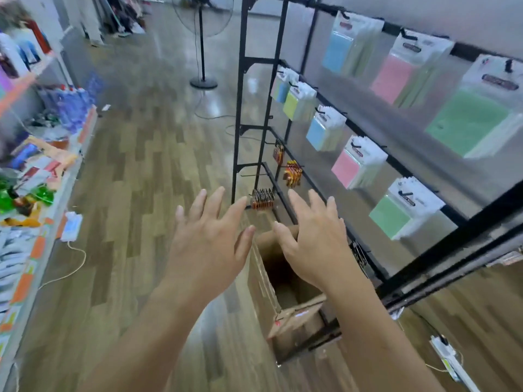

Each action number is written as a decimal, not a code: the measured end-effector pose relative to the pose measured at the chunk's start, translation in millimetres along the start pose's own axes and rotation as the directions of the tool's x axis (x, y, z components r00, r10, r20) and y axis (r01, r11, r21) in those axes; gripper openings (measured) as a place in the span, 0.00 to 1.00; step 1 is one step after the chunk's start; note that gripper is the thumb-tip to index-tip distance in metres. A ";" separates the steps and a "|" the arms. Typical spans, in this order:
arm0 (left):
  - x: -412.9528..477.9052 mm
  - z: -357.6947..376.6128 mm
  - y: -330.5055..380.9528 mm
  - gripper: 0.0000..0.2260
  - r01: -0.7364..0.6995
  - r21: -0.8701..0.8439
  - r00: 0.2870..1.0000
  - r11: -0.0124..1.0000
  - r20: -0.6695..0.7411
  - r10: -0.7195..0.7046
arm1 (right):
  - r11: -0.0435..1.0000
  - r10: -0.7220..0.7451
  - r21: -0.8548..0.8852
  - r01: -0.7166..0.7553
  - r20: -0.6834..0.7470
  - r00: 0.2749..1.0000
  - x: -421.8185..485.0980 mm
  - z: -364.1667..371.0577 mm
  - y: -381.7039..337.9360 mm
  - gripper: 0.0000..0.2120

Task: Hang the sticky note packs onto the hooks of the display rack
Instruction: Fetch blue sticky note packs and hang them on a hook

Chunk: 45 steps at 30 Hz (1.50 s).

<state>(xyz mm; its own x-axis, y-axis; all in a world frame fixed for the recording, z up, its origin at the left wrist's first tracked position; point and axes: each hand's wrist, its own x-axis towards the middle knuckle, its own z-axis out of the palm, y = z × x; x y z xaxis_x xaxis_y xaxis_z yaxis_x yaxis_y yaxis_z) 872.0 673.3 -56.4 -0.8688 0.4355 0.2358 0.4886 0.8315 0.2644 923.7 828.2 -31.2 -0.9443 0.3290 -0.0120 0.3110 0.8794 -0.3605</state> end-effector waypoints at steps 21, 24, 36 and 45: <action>420.6 49.6 -39.5 0.27 -0.512 -0.162 0.838 0.844 0.122 0.532 | 0.837 0.541 0.113 -0.536 -0.324 0.776 316.6 -44.7 -10.4 0.30; 465.8 62.9 -13.3 0.26 -0.591 -0.161 0.790 0.790 0.081 0.607 | 0.818 0.565 0.131 -0.560 -0.363 0.741 340.9 -58.9 8.5 0.31; 609.2 77.9 61.2 0.43 -0.707 -0.216 0.664 0.674 0.127 0.737 | 0.819 0.559 0.434 -0.374 -0.461 0.689 435.2 -115.6 75.7 0.39; 657.5 88.2 88.1 0.36 -0.694 -0.643 0.385 0.325 0.050 0.921 | 0.722 0.566 0.690 -0.041 -0.556 0.609 461.6 -119.2 90.0 0.39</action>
<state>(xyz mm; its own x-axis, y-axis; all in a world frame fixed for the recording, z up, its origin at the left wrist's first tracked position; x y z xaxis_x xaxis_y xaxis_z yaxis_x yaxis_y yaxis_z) 336.7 1063.2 39.5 0.1113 0.9511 0.2881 0.8134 -0.2537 0.5235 528.7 1100.2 42.0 -0.3388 0.8892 0.3073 0.1883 0.3841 -0.9039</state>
